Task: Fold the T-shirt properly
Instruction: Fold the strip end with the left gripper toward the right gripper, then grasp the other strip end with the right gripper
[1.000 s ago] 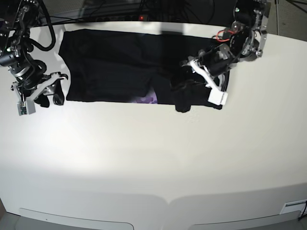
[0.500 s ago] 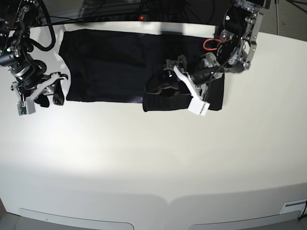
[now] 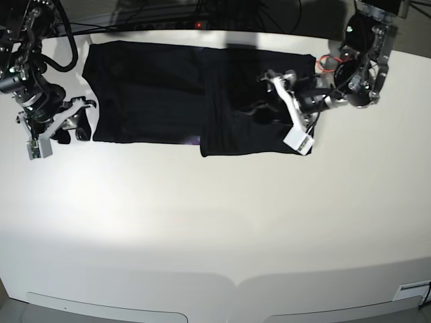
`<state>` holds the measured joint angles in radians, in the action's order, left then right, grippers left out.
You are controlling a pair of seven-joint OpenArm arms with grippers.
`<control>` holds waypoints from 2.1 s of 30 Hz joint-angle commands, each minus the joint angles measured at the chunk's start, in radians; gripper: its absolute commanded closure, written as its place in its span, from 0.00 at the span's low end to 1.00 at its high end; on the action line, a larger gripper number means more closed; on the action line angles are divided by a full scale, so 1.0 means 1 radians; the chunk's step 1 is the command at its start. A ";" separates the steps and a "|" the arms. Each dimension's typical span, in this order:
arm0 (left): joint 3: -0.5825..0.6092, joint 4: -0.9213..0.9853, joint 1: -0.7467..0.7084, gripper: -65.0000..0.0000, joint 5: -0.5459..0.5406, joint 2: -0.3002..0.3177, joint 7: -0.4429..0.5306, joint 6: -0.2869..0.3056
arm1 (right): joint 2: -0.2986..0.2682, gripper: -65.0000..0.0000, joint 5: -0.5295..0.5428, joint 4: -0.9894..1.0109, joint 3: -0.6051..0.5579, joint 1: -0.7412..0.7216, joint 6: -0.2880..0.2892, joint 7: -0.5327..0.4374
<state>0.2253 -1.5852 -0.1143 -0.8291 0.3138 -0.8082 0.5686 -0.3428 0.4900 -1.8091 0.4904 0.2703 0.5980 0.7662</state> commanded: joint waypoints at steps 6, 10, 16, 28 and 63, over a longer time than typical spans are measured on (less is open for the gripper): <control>-0.004 -0.017 -0.023 0.48 0.097 0.077 0.145 -0.029 | -0.021 0.54 0.125 -0.017 0.006 -0.007 0.015 0.181; -0.003 -0.010 -0.056 0.48 0.245 0.077 0.243 -0.084 | -0.039 0.54 0.150 -0.016 0.006 -0.007 0.030 0.211; -0.002 0.043 -0.074 0.48 0.287 0.069 0.283 -0.091 | -0.107 0.54 0.151 0.019 0.006 -0.007 0.029 0.260; -0.002 0.068 -0.068 0.48 0.289 0.066 0.285 -0.091 | -0.150 0.54 0.233 0.364 0.006 -0.101 0.088 0.258; -0.002 0.068 -0.068 0.48 0.287 0.063 0.286 -0.091 | -0.004 0.54 0.588 0.457 -0.021 -0.123 0.100 0.630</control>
<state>0.2253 -1.5135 -0.1852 -0.5495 0.3706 -0.5037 0.4816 -0.3298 1.0843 -1.3392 0.4679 0.1505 0.7010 1.3750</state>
